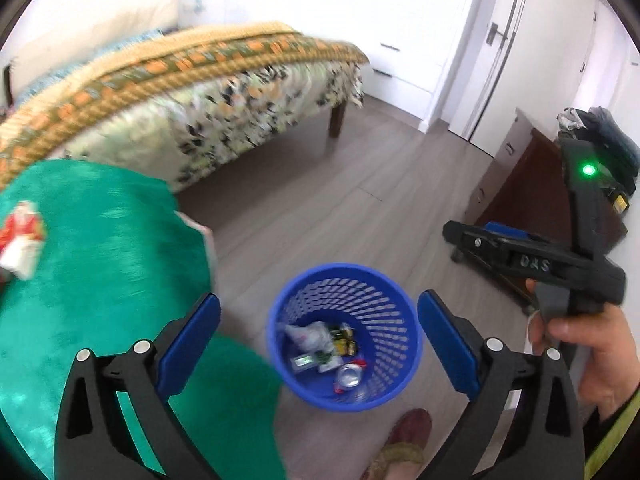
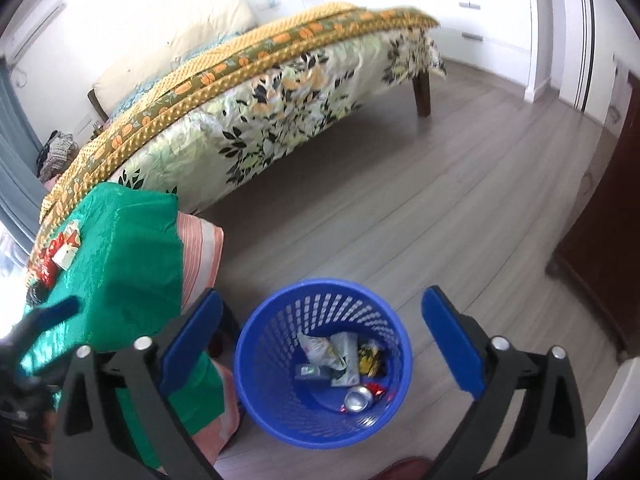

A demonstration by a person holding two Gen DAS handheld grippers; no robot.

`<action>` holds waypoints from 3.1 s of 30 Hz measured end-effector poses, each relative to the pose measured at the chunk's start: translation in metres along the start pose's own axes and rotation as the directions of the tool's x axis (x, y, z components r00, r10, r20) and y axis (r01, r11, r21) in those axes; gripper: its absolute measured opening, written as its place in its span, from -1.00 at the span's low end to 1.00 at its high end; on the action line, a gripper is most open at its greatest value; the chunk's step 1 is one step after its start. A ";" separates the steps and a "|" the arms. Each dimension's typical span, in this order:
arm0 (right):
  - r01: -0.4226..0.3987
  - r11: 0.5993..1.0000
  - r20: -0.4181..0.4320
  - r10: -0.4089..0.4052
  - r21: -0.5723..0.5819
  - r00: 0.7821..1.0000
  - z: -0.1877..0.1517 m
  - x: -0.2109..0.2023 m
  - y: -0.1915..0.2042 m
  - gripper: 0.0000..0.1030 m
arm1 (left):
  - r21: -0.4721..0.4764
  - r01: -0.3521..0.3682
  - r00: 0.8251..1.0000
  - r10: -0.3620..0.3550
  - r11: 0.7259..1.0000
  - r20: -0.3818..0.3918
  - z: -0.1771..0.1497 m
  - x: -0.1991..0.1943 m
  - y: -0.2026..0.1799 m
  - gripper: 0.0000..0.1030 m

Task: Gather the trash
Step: 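Swing both open tools back over the table, then move the left tool toward the black mesh fruit nets, then grasp the black mesh fruit nets with the left tool and lift them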

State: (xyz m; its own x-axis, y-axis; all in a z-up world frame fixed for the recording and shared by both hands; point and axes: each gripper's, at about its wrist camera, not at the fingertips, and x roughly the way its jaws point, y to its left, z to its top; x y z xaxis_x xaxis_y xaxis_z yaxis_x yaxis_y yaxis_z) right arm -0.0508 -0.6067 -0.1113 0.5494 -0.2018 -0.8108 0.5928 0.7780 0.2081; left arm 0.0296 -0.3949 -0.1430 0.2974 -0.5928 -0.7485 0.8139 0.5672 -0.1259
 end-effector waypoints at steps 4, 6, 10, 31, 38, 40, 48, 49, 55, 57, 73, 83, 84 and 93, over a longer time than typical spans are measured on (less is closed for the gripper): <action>0.043 0.994 0.051 -0.038 -0.104 0.998 -0.014 -0.007 0.036 0.91 | 0.005 -0.082 0.997 0.082 0.997 -0.001 -0.031 -0.039 0.038 0.90; 0.060 0.981 0.064 -0.049 -0.184 0.997 -0.024 -0.007 0.062 0.91 | -0.005 -0.146 0.989 0.146 0.989 -0.009 -0.053 -0.060 0.067 0.90; 0.029 0.933 0.071 -0.003 -0.358 0.997 -0.062 -0.009 0.133 0.91 | -0.065 -0.281 0.959 0.279 0.957 -0.040 -0.089 -0.100 0.132 0.90; -0.234 0.823 -0.185 0.159 -0.518 0.970 -0.111 0.044 0.405 0.91 | -0.312 -0.427 0.904 0.403 0.849 -0.141 -0.177 -0.169 0.324 0.90; -0.214 0.812 -0.194 0.127 -0.542 0.973 -0.115 0.065 0.415 0.91 | -0.311 -0.426 0.905 0.401 0.850 -0.143 -0.178 -0.167 0.326 0.90; -0.224 0.809 -0.199 0.136 -0.543 0.971 -0.115 0.065 0.413 0.91 | -0.302 -0.422 0.907 0.398 0.855 -0.141 -0.176 -0.167 0.326 0.90; -0.222 0.804 -0.198 0.133 -0.552 0.971 -0.113 0.066 0.413 0.91 | -0.146 -0.351 0.936 0.343 0.925 -0.076 -0.127 -0.167 0.347 0.90; -0.222 0.804 -0.198 0.132 -0.552 0.971 -0.114 0.066 0.414 0.91 | -0.132 -0.351 0.936 0.347 0.927 -0.056 -0.116 -0.166 0.352 0.90; -0.219 0.803 -0.196 0.130 -0.554 0.972 -0.114 0.066 0.415 0.91 | -0.165 -0.264 0.964 0.265 0.950 -0.016 -0.075 -0.145 0.380 0.90; -0.220 0.803 -0.196 0.131 -0.554 0.972 -0.114 0.066 0.415 0.91 | -0.157 -0.256 0.966 0.257 0.954 -0.017 -0.069 -0.135 0.382 0.90; -0.219 0.803 -0.195 0.130 -0.554 0.972 -0.114 0.066 0.415 0.91 | 0.055 0.044 0.997 -0.041 0.997 -0.067 -0.082 -0.168 0.346 0.90; -0.219 0.804 -0.194 0.131 -0.553 0.972 -0.114 0.067 0.415 0.91 | 0.199 -0.024 0.995 0.043 0.980 -0.092 -0.051 -0.120 0.331 0.90; -0.219 0.804 -0.194 0.131 -0.553 0.972 -0.114 0.067 0.415 0.91 | 0.221 -0.028 0.992 0.054 0.975 -0.115 -0.051 -0.110 0.329 0.90; -0.219 0.804 -0.194 0.131 -0.553 0.972 -0.114 0.067 0.415 0.91 | 0.201 -0.077 0.979 0.113 0.977 -0.172 -0.055 -0.103 0.337 -0.06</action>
State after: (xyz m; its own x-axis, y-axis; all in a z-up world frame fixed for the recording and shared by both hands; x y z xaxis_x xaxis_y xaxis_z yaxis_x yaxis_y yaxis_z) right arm 0.1647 -0.2295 -0.1413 0.4975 0.0211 -0.8672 0.0311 0.9986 0.0421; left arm 0.2454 -0.1113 -0.1443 0.2969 -0.4173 -0.8589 0.8719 0.4852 0.0657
